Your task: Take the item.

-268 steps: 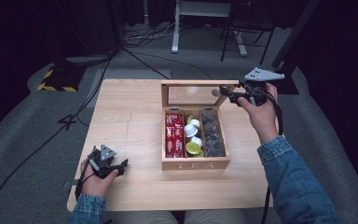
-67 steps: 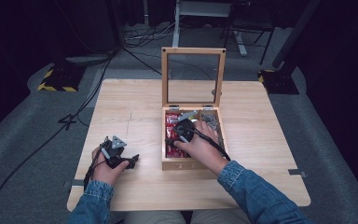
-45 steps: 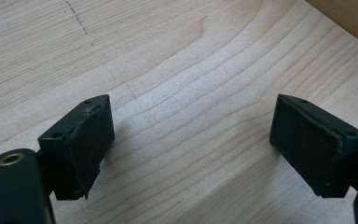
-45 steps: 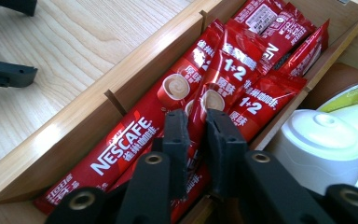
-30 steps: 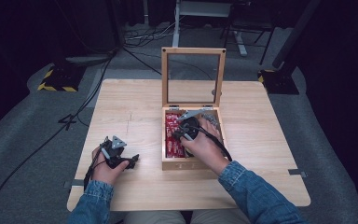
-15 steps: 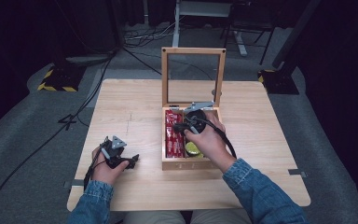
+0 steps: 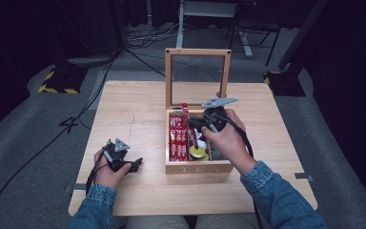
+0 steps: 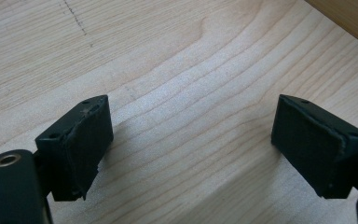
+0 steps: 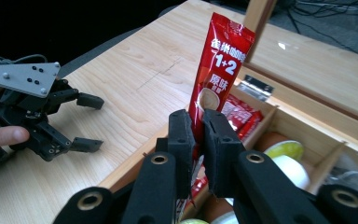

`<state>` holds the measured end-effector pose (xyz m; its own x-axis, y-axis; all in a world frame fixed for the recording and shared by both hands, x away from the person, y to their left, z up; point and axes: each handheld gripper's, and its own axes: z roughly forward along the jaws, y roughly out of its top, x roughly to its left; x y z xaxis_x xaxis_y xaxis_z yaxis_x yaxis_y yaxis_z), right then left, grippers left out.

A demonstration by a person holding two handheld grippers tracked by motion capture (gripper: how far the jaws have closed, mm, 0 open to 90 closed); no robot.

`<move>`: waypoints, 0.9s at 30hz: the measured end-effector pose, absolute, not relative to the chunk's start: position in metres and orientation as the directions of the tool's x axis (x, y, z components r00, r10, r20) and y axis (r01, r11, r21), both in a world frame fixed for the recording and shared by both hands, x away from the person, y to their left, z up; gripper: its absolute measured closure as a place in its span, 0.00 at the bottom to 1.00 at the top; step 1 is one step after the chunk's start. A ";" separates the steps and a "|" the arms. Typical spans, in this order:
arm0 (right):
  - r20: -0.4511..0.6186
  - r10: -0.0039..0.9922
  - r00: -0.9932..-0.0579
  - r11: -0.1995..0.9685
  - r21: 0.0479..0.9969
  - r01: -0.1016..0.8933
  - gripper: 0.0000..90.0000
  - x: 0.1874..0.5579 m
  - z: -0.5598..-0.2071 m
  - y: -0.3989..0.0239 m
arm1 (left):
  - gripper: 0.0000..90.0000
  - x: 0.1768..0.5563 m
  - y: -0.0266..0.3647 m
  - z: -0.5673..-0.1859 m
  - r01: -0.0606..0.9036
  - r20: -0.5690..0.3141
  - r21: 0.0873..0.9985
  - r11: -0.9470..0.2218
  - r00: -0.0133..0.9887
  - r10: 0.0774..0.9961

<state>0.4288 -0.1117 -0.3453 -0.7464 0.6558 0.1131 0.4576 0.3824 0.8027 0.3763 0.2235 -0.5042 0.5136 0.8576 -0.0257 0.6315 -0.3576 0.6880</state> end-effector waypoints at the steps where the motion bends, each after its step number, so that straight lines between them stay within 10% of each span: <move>1: 0.110 0.657 -0.746 0.382 0.804 0.456 0.91 0.428 -0.344 -0.115 | 0.14 0.376 0.223 -0.504 0.631 -0.026 0.688 -0.358 0.514 0.857; 27: 0.111 0.752 -0.649 0.286 0.833 0.473 0.91 0.427 -0.323 -0.212 | 0.12 0.380 0.223 -0.504 0.628 -0.027 0.686 -0.368 0.527 0.850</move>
